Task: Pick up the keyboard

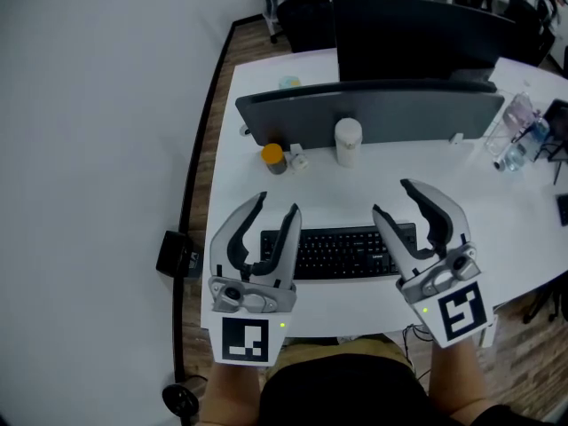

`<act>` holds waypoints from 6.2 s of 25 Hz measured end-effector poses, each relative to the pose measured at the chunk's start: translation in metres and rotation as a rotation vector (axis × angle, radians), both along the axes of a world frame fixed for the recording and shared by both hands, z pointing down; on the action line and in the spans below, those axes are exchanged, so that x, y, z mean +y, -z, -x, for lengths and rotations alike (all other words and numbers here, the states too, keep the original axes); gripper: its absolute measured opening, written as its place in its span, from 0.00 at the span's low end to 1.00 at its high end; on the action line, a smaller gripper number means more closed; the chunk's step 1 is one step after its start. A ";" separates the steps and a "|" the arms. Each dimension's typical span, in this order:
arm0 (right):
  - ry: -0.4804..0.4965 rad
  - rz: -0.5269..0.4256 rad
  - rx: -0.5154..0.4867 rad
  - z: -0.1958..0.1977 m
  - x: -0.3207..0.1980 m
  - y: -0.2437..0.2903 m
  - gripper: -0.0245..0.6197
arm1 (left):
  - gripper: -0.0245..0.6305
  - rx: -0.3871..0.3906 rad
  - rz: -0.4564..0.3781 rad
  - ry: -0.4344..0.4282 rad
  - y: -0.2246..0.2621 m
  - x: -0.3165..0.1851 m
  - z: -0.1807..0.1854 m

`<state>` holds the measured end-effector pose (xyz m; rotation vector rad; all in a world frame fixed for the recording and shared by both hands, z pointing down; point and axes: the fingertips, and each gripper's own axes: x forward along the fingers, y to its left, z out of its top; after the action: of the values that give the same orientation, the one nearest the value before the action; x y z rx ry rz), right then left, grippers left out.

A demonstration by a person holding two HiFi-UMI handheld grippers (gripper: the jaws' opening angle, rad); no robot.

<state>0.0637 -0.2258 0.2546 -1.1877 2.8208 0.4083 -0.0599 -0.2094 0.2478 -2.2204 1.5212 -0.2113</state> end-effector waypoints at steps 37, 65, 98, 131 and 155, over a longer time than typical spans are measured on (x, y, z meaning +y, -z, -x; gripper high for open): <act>-0.148 0.406 0.271 -0.070 -0.050 -0.196 0.48 | 0.55 0.002 0.456 0.016 -0.188 -0.035 0.086; -0.214 0.696 0.351 -0.096 -0.036 -0.312 0.48 | 0.57 0.065 0.847 0.055 -0.326 -0.012 0.118; -0.242 1.007 0.280 -0.120 -0.013 -0.393 0.48 | 0.55 0.191 1.100 0.137 -0.385 0.002 0.132; -0.244 1.143 0.063 -0.121 -0.014 -0.406 0.50 | 0.51 0.323 1.203 0.120 -0.402 0.000 0.129; -0.310 1.133 0.070 -0.120 -0.017 -0.396 0.49 | 0.49 0.312 1.144 0.117 -0.388 -0.010 0.132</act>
<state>0.1837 -0.2425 0.6503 -1.7210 2.8763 -1.3425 -0.1920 -0.2194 0.6361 -3.1008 1.9913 -1.0302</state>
